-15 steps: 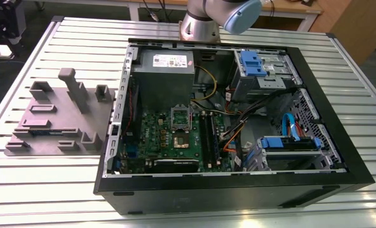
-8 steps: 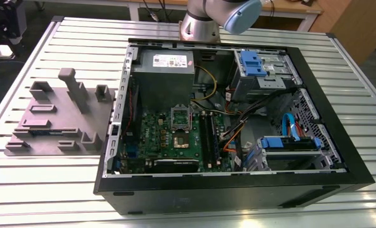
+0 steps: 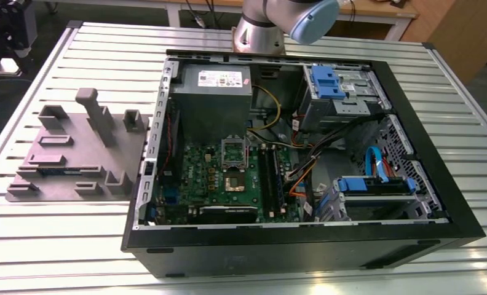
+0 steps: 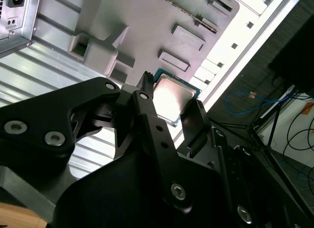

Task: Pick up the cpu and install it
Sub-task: 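Pick up the cpu and move it towards the insertion slot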

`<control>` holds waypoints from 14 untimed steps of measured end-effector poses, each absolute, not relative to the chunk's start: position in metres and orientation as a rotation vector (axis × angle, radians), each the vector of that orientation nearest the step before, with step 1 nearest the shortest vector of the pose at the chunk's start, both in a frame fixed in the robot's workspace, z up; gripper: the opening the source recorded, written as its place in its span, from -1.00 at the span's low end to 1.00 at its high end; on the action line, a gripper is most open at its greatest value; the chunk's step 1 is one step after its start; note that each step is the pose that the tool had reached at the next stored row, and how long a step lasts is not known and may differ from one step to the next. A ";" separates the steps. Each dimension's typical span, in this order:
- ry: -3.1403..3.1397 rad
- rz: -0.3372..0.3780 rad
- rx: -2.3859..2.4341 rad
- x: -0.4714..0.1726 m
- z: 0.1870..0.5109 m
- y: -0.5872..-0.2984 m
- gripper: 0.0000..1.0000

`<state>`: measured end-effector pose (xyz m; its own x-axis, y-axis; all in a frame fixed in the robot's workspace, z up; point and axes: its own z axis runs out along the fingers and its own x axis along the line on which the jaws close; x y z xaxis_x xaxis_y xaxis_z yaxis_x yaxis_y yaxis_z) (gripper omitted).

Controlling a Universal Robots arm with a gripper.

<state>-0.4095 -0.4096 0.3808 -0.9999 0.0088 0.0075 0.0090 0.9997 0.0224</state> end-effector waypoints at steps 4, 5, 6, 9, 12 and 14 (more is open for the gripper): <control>-3.134 -0.035 -0.014 -0.406 0.381 -0.410 -0.06; -3.134 -0.035 -0.014 -0.406 0.381 -0.410 -0.06; -3.134 -0.035 -0.014 -0.406 0.381 -0.410 -0.06; -3.134 -0.035 -0.014 -0.405 0.381 -0.410 -0.06; -3.134 -0.035 -0.014 -0.405 0.381 -0.410 -0.06; -3.134 -0.035 -0.014 -0.404 0.381 -0.410 -0.06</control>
